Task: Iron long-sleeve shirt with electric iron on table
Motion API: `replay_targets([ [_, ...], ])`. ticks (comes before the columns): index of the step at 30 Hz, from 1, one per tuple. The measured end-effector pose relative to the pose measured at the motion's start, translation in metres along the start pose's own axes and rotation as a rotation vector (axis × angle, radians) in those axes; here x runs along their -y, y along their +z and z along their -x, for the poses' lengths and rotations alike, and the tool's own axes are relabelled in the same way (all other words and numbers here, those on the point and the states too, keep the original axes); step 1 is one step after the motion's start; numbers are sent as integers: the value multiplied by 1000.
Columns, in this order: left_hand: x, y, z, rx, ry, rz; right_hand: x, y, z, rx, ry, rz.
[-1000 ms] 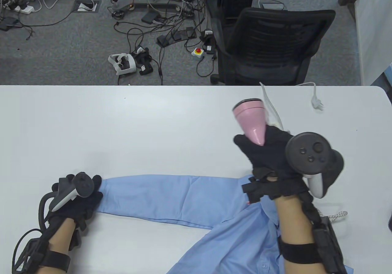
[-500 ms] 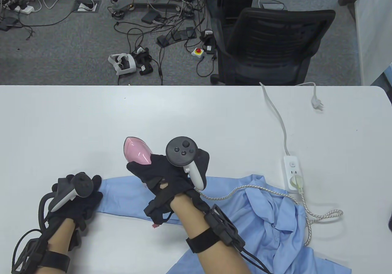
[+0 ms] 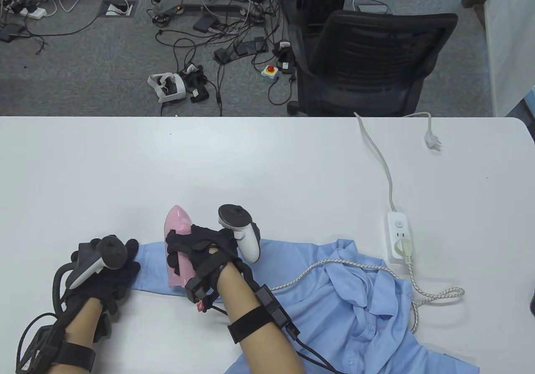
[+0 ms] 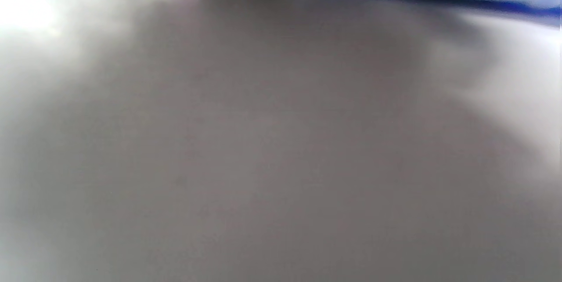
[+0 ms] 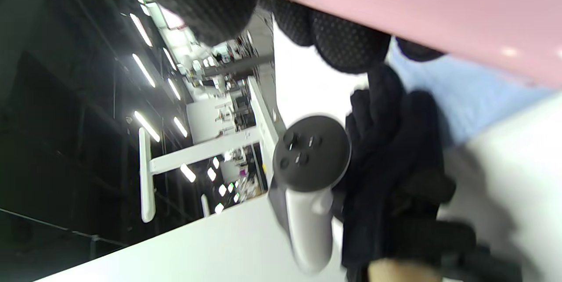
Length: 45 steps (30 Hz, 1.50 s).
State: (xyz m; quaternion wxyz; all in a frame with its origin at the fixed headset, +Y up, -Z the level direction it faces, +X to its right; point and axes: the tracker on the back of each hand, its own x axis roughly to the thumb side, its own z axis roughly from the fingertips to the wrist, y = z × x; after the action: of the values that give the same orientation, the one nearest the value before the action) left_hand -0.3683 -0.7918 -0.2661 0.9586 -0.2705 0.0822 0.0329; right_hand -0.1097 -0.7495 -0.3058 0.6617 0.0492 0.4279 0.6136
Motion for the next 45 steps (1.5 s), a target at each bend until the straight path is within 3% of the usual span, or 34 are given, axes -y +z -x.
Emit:
replay_targets([
  [3, 0, 0, 0, 0, -1, -1, -2, -8, 10, -17, -87, -46],
  [13, 0, 2, -3, 6, -16, 29, 20, -3, 26, -219, 36, 170],
  [16, 0, 3, -7, -22, -93, 17, 29, 5, 29, -262, 33, 209],
  [25, -1, 3, -8, -35, -59, 26, 75, 57, 38, -285, 68, 420],
  [45, 5, 13, -20, -34, -120, 5, 195, 172, 57, -264, 63, 666],
])
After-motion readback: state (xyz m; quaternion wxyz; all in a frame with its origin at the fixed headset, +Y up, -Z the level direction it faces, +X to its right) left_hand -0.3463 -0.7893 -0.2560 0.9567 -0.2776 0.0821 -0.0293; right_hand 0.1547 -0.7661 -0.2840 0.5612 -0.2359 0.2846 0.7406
